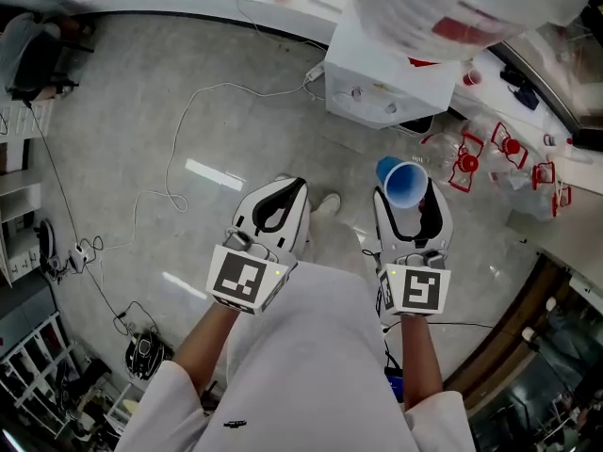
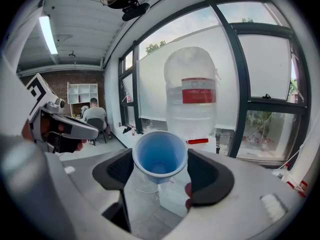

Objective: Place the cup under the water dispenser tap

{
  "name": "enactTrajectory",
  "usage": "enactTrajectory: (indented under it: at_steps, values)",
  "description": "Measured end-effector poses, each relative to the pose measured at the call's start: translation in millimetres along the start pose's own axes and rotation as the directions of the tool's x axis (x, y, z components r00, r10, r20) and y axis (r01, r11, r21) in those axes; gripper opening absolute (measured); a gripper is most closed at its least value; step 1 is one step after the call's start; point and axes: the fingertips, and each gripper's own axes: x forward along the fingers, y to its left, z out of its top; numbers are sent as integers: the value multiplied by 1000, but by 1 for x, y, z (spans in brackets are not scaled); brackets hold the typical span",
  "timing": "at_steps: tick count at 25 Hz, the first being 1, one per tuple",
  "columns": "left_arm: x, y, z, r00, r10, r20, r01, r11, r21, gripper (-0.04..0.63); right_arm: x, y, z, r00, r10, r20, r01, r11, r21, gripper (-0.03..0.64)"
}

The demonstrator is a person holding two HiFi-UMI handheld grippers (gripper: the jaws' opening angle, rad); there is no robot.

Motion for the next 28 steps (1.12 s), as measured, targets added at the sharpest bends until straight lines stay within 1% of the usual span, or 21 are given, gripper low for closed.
enactTrajectory:
  at_steps: [4,12,18,23,28]
  values:
    - [13,9,-14,1000,10,-18,-11,1000,-28,8,21,1,-21,999,43,-30,-44,999,-30,348]
    - [44,37,-46,999,33,-27,-34,999,-37,8,71,13,-64,992,113,-62,-117,991,-65,348]
    - [68,58,-78,997,53,-49,-56,997,-54,8,109,19,-96,988,132,-75,-137,988,-67,348]
    - [86,73,-102,997,59,-58,-62,997,-49,8,135,22,-125,987,140,-81,-145,988,-59,348]
    - [103,88,-126,997,59,-58,-62,997,-52,8,161,26,-155,985,144,-93,-151,986,-74,348]
